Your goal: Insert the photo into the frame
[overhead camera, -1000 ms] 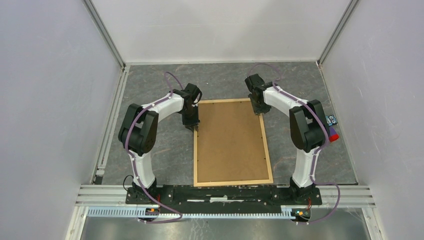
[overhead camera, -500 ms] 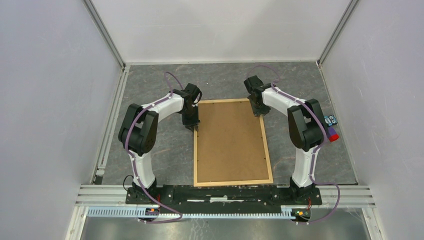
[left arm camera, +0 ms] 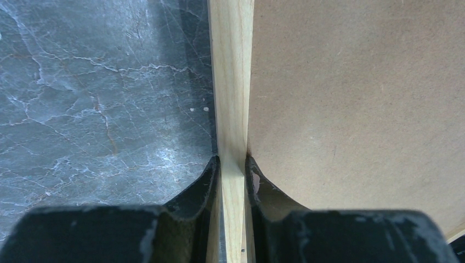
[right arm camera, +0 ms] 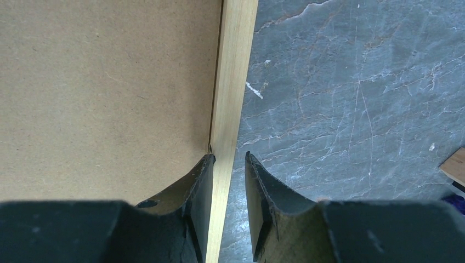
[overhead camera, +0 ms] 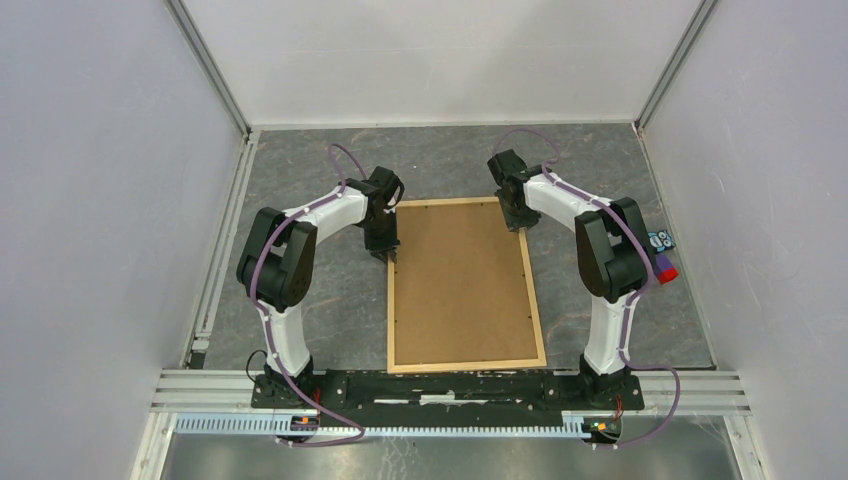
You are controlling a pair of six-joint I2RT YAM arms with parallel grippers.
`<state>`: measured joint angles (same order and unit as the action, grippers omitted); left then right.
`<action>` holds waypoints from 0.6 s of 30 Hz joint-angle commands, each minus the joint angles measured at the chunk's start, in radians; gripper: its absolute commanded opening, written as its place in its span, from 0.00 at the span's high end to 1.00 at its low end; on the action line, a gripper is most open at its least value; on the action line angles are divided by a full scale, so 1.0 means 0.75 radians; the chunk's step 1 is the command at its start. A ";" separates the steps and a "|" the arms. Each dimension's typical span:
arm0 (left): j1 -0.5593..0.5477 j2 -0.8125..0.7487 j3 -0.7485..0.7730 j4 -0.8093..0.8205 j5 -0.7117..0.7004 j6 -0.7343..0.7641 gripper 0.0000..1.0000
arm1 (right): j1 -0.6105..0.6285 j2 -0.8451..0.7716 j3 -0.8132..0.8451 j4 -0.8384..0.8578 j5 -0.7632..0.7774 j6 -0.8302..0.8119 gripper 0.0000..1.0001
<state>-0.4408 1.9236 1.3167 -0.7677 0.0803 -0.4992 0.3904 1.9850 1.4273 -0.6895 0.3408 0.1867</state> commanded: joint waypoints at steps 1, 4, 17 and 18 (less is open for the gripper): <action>-0.010 -0.028 -0.004 -0.005 -0.021 -0.032 0.98 | -0.003 -0.004 0.054 0.012 -0.002 0.004 0.66; -0.010 -0.030 -0.003 -0.004 -0.019 -0.032 0.98 | -0.005 0.010 0.058 0.012 0.014 0.003 0.66; -0.012 -0.033 -0.006 -0.005 -0.015 -0.028 0.98 | -0.005 0.047 0.046 0.008 0.067 0.015 0.66; -0.012 -0.033 -0.006 -0.003 -0.017 -0.028 0.98 | -0.005 0.047 0.048 0.006 0.069 0.015 0.66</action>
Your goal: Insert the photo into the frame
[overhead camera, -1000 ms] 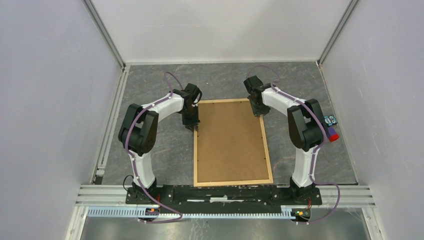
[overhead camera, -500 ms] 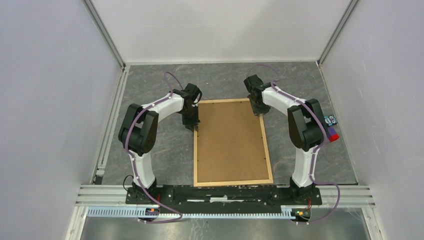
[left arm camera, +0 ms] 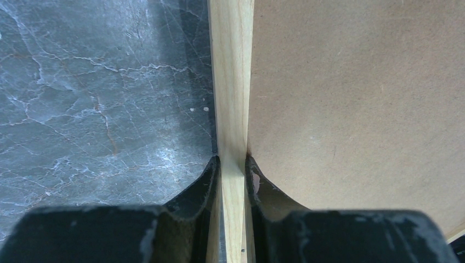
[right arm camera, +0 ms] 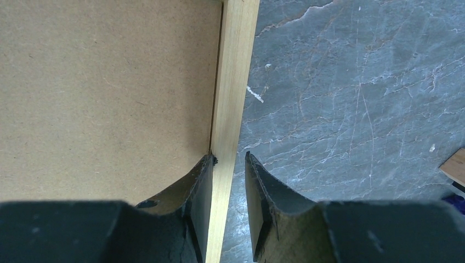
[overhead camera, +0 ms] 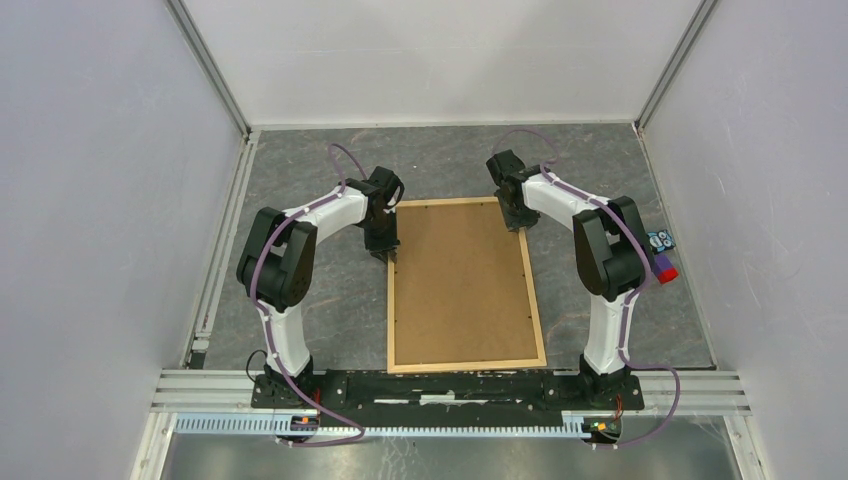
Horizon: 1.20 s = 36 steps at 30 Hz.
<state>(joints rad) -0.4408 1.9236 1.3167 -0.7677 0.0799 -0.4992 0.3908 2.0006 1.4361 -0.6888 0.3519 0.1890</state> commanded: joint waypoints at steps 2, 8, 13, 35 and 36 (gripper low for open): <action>-0.012 -0.032 -0.004 -0.005 -0.019 -0.028 0.98 | -0.009 0.020 0.049 0.001 0.051 0.011 0.66; -0.012 -0.031 -0.005 -0.004 -0.023 -0.028 0.98 | -0.010 -0.007 0.083 -0.006 0.044 0.003 0.66; -0.012 -0.033 -0.005 -0.005 -0.022 -0.026 0.98 | -0.011 0.008 0.058 0.005 0.042 0.002 0.66; -0.012 -0.022 -0.004 -0.005 -0.029 -0.023 0.98 | -0.012 0.059 -0.019 0.008 0.015 0.009 0.66; -0.013 -0.022 -0.005 -0.005 -0.029 -0.024 0.98 | -0.012 0.055 -0.027 0.012 0.006 0.008 0.66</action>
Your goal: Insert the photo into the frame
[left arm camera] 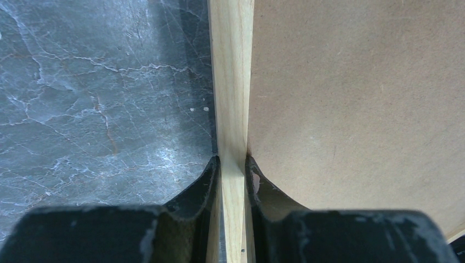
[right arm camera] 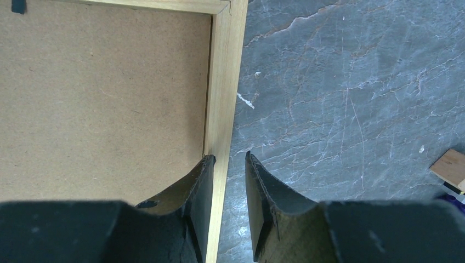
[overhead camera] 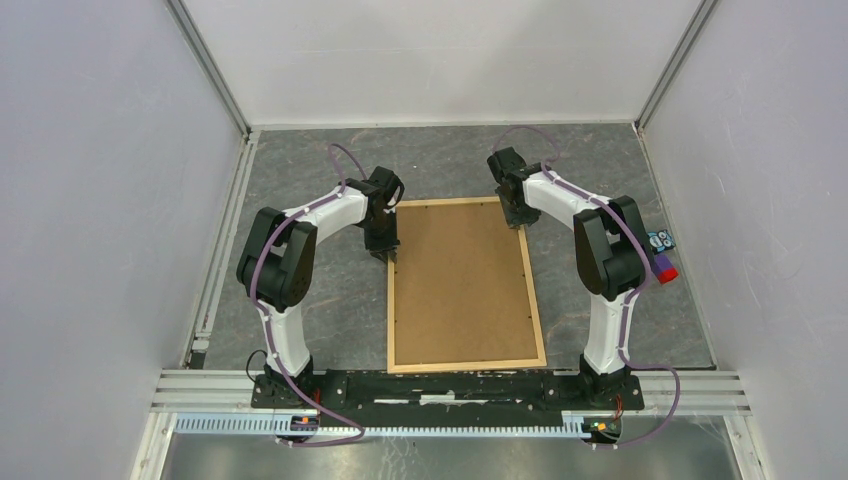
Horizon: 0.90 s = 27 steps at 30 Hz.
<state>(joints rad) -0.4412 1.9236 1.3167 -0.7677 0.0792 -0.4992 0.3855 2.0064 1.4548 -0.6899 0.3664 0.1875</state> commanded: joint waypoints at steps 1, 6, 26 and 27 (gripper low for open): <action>-0.011 -0.021 -0.004 -0.004 -0.029 -0.024 0.98 | -0.004 0.044 -0.061 0.020 -0.025 0.008 0.66; -0.012 -0.018 -0.004 -0.004 -0.030 -0.023 0.98 | -0.005 0.029 -0.070 0.029 -0.068 0.004 0.65; -0.011 -0.016 0.001 -0.014 -0.040 -0.020 0.98 | -0.041 -0.064 -0.103 0.103 -0.115 -0.031 0.53; -0.011 -0.015 0.001 -0.014 -0.040 -0.019 0.98 | -0.049 -0.071 -0.089 0.102 -0.130 -0.035 0.51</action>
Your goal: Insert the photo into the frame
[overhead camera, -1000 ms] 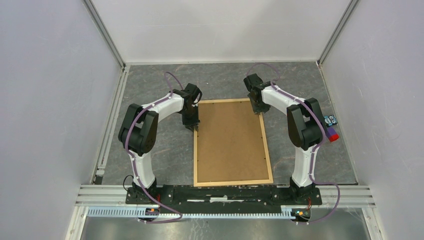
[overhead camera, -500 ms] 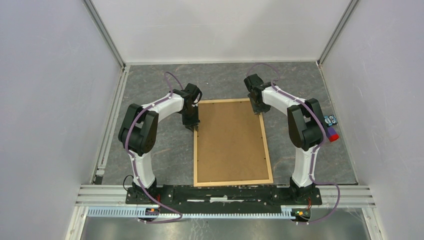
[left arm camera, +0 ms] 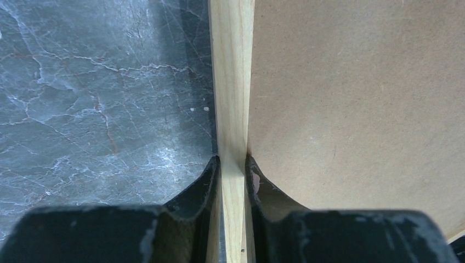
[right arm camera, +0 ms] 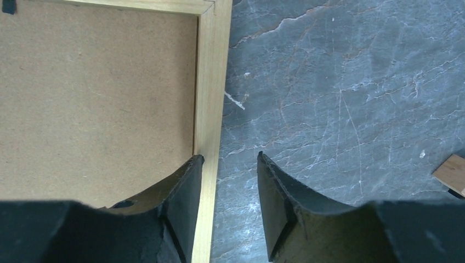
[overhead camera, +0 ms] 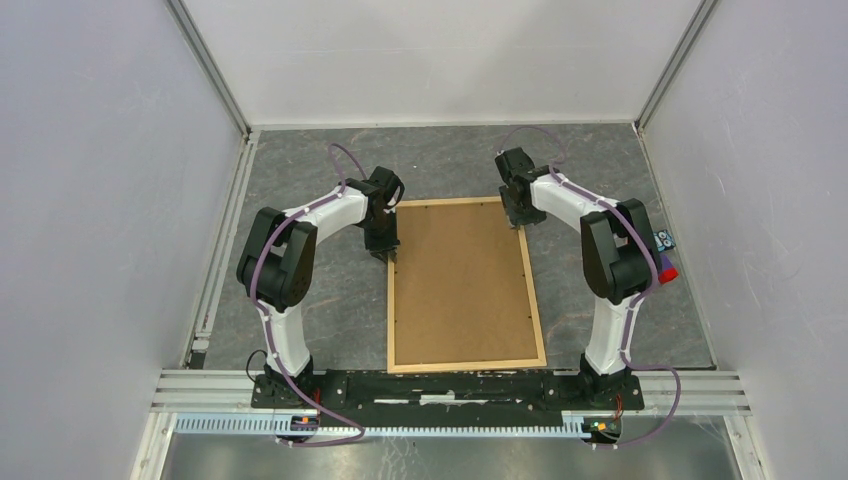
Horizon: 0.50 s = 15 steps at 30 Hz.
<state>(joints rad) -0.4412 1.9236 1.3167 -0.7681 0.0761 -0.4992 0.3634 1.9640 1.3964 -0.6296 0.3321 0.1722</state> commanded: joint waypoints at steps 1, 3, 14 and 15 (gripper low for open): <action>-0.012 -0.013 0.001 -0.012 -0.036 -0.019 0.98 | -0.024 -0.018 -0.002 0.018 -0.097 -0.017 0.48; -0.011 -0.013 0.002 -0.013 -0.037 -0.017 0.98 | -0.033 -0.012 0.027 0.007 -0.113 -0.015 0.47; -0.011 -0.010 0.003 -0.014 -0.036 -0.016 0.98 | -0.035 0.008 0.048 -0.036 -0.088 -0.010 0.55; -0.011 -0.010 0.004 -0.015 -0.036 -0.014 0.98 | -0.035 0.005 0.049 -0.035 -0.090 -0.010 0.55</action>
<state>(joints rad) -0.4431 1.9236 1.3167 -0.7681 0.0723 -0.4988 0.3393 1.9652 1.4010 -0.6464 0.2584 0.1669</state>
